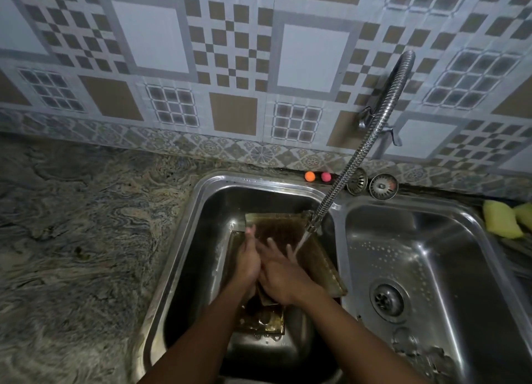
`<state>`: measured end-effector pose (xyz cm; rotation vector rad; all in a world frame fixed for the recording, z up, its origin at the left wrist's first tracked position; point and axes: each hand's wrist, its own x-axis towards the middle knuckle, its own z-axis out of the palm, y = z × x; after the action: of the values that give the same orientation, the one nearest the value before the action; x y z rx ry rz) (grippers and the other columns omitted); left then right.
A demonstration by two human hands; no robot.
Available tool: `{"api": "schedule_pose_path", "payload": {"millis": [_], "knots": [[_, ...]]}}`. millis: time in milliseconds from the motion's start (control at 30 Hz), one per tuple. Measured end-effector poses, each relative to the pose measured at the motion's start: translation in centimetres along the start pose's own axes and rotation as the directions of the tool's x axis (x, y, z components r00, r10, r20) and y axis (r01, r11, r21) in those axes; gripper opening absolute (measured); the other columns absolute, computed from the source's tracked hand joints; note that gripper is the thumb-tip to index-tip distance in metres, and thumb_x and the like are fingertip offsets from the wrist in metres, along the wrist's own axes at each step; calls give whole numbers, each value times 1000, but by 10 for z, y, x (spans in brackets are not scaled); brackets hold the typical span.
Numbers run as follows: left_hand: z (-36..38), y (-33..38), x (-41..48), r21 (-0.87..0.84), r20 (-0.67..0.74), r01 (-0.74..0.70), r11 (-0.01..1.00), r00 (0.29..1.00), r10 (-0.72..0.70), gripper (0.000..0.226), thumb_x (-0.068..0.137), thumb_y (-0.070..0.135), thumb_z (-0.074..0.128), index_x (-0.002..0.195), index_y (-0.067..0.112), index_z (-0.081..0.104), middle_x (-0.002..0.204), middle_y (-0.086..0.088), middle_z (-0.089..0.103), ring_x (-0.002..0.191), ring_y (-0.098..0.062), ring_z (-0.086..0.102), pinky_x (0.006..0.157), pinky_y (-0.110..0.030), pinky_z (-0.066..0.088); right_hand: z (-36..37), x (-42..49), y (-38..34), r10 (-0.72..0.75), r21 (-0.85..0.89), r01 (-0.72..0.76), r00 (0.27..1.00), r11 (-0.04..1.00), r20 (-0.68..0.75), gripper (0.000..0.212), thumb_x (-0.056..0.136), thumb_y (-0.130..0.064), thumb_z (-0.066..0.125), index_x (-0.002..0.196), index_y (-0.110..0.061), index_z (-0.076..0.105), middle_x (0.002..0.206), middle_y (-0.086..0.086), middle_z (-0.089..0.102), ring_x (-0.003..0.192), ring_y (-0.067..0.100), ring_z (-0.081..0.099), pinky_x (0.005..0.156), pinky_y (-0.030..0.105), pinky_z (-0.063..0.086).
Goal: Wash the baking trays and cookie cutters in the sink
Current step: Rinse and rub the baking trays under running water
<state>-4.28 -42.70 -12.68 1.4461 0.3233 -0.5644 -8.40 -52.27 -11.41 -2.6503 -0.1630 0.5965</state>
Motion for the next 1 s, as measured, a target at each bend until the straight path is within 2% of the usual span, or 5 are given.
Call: {"api": "schedule_pose_path", "payload": {"millis": [300, 500, 700, 900, 1000], "knots": [[-3, -21, 0, 139, 67, -76, 987, 996, 67, 49, 103, 27, 49, 151, 31, 36, 138, 2, 56, 108, -4, 60, 75, -13, 53, -10, 2, 50, 277, 13, -283, 927, 959, -253, 62, 100, -52, 33, 152, -18, 31, 161, 10, 20, 150, 26, 15, 122, 45, 16], [-12, -15, 2, 243, 63, -106, 964, 994, 93, 66, 94, 7, 64, 150, 29, 37, 137, 3, 53, 97, 1, 57, 60, -7, 50, -24, -1, 50, 300, 171, -248, 826, 954, -477, 28, 90, -26, 66, 114, -12, 62, 129, 6, 45, 114, 24, 51, 87, 32, 51], [-26, -19, 6, 278, -34, -67, 958, 996, 80, 71, 88, 8, 72, 148, 29, 41, 132, 3, 56, 112, -13, 56, 76, -13, 50, -16, -22, 63, 452, 288, -364, 820, 886, -353, 64, 89, -30, 65, 146, -29, 37, 142, 4, 42, 131, 25, 39, 108, 39, 37], [-38, -18, 12, 367, -21, -30, 930, 999, 40, 74, 84, 16, 77, 145, 39, 41, 137, 6, 48, 128, -22, 52, 107, -44, 46, -16, -43, 55, 486, 964, -125, 874, 233, -4, 41, 103, -7, 42, 127, -39, 51, 111, -6, 71, 96, 14, 71, 81, 30, 59], [-27, -16, 16, 488, -6, -128, 864, 989, 150, 72, 83, 42, 75, 145, 44, 39, 151, -1, 37, 139, -22, 41, 113, -42, 39, -12, -37, 50, 498, 887, -87, 850, 453, -171, 46, 100, -9, 48, 138, -35, 49, 124, -7, 66, 112, 10, 64, 100, 35, 51]]}}
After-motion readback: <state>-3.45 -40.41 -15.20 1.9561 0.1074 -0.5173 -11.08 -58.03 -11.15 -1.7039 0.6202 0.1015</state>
